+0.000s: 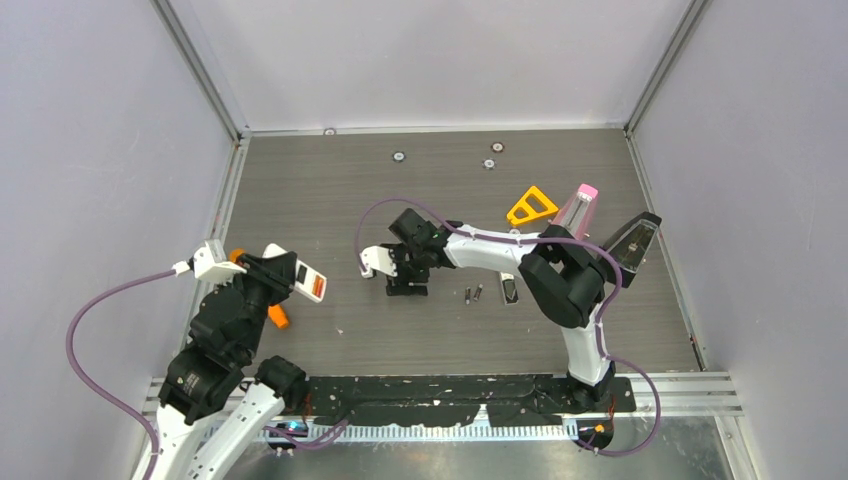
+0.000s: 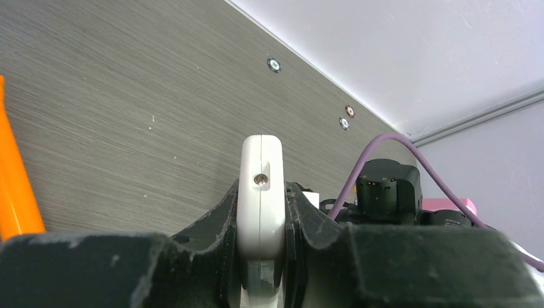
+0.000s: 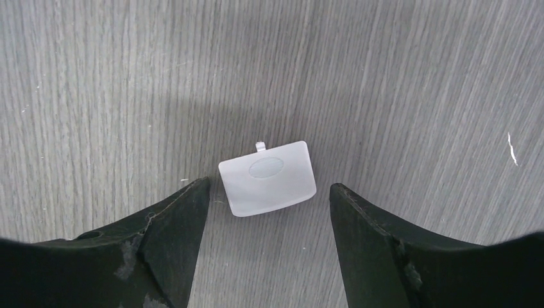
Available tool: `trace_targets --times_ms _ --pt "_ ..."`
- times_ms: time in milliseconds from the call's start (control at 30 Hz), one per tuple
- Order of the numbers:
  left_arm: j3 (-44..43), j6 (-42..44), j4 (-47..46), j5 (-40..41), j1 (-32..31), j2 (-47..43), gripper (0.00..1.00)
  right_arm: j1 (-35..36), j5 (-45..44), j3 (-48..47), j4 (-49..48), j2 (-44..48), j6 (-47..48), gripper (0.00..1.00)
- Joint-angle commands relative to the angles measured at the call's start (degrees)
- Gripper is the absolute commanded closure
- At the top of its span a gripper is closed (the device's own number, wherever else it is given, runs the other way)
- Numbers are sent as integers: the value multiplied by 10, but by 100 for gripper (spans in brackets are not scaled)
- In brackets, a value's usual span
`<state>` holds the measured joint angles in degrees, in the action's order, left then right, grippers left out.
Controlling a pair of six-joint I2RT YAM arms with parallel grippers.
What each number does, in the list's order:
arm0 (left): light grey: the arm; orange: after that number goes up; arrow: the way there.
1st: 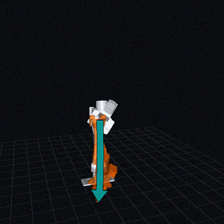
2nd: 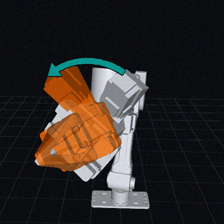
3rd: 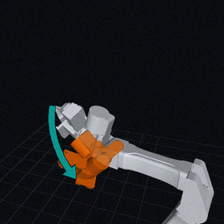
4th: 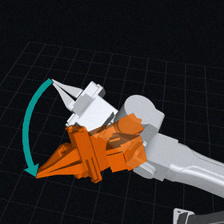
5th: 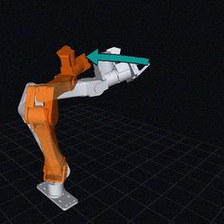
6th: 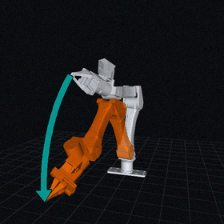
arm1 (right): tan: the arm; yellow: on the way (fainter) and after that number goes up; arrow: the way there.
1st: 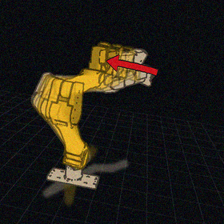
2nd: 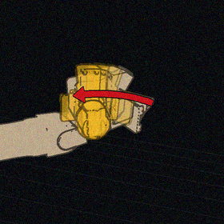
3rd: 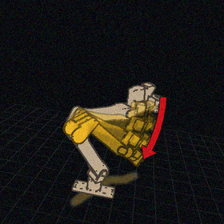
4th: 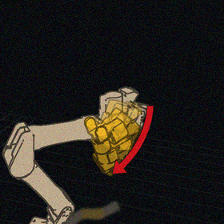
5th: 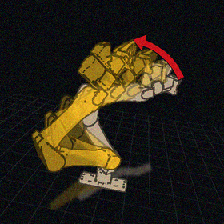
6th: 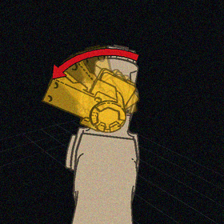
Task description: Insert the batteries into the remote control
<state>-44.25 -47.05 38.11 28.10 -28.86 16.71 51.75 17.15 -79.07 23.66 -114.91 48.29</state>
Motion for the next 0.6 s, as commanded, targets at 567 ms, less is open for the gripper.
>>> trace_targets --times_ms 567 --pt "12 1 -24 6 3 -9 100 7 -9 56 -17 68 -55 66"
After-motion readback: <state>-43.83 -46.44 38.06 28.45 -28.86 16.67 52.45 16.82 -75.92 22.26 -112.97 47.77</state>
